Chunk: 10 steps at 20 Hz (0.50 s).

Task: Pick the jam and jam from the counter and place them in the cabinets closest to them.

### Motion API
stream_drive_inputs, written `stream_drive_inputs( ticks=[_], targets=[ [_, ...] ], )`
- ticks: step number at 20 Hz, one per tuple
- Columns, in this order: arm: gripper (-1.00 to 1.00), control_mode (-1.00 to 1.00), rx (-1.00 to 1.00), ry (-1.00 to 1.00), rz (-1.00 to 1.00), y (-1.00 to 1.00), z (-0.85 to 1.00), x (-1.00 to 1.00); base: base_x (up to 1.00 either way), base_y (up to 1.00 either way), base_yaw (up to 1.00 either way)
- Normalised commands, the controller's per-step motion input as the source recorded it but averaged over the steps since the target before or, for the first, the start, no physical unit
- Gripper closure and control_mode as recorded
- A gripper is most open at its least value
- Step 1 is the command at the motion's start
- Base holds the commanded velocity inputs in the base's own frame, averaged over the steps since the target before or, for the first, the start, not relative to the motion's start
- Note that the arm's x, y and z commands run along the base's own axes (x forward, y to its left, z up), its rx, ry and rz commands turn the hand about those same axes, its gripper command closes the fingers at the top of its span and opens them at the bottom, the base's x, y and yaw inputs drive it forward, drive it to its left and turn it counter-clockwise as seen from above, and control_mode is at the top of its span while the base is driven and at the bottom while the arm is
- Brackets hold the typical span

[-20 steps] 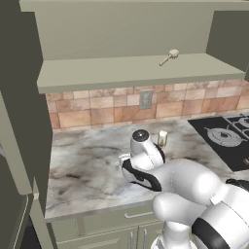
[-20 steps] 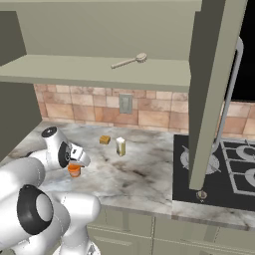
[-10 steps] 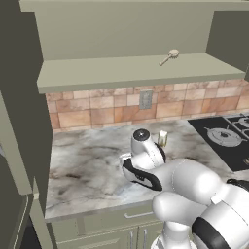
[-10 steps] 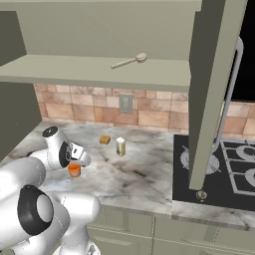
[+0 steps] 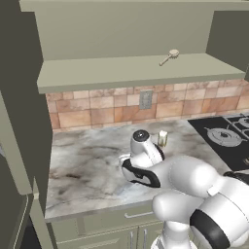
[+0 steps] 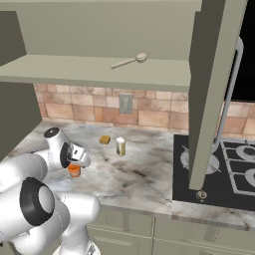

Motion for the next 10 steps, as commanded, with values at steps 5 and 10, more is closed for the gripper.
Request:
stream_drive_inputs(
  ticks=[5,10],
  targets=[
    [-1.00,-1.00,0.02,0.00,0.00,0.00,-0.24,0.00,0.00,0.00,0.00],
    [-1.00,-1.00,0.01,0.00,0.01,0.00,-0.24,-0.02,0.00,0.00,0.00]
  ],
)
